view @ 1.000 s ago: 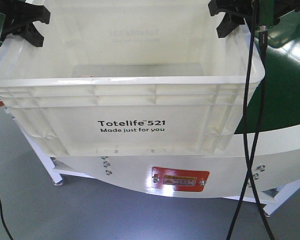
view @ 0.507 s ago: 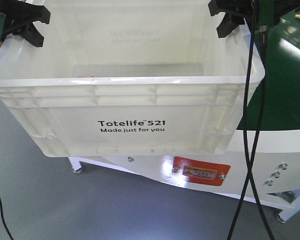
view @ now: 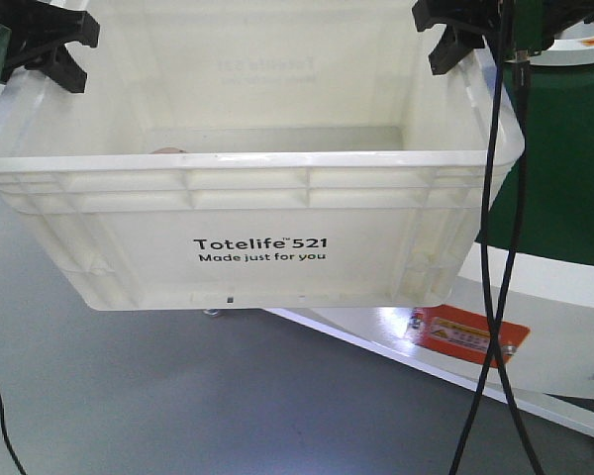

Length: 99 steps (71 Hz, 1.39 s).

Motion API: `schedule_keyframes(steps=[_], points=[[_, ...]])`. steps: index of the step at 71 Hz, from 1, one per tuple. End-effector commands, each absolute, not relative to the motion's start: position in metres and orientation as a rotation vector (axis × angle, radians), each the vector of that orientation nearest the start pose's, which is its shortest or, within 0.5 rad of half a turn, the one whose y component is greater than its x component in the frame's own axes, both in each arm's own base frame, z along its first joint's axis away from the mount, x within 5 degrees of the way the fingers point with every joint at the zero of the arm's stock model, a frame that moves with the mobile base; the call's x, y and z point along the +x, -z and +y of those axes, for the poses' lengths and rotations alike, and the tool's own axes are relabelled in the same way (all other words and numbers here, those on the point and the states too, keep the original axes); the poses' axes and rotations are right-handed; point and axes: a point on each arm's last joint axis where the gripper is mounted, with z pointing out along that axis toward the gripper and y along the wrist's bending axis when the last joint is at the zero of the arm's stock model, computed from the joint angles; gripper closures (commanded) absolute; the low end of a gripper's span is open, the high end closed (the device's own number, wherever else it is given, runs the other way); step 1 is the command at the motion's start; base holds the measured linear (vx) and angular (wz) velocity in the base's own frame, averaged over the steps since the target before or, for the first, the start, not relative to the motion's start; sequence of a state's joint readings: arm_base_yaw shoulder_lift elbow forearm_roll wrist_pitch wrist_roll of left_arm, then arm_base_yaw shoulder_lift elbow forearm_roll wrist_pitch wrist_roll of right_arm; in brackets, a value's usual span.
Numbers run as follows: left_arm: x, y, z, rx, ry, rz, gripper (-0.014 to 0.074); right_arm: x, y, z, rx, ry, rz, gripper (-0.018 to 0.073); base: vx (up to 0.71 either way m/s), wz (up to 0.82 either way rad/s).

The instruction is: Place moving items into box and shelve

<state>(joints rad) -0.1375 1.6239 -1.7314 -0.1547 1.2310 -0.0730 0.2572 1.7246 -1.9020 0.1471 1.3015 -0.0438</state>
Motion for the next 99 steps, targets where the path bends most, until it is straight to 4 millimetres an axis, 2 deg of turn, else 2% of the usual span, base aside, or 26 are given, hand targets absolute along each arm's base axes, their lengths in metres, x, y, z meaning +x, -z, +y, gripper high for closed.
schedule_keyframes(steps=[1, 99], points=[[0.3226, -0.4395, -0.0749, 0.078, 0.49, 2.373, 0.0613, 0.3273, -0.4508, 0.1191, -0.422, -0.493, 2.356, 0.0571, -0.08, 0.34], [0.3226, -0.4394, -0.0749, 0.078, 0.49, 2.373, 0.0613, 0.3273, -0.4508, 0.1191, -0.422, -0.493, 2.356, 0.0571, -0.1, 0.39]])
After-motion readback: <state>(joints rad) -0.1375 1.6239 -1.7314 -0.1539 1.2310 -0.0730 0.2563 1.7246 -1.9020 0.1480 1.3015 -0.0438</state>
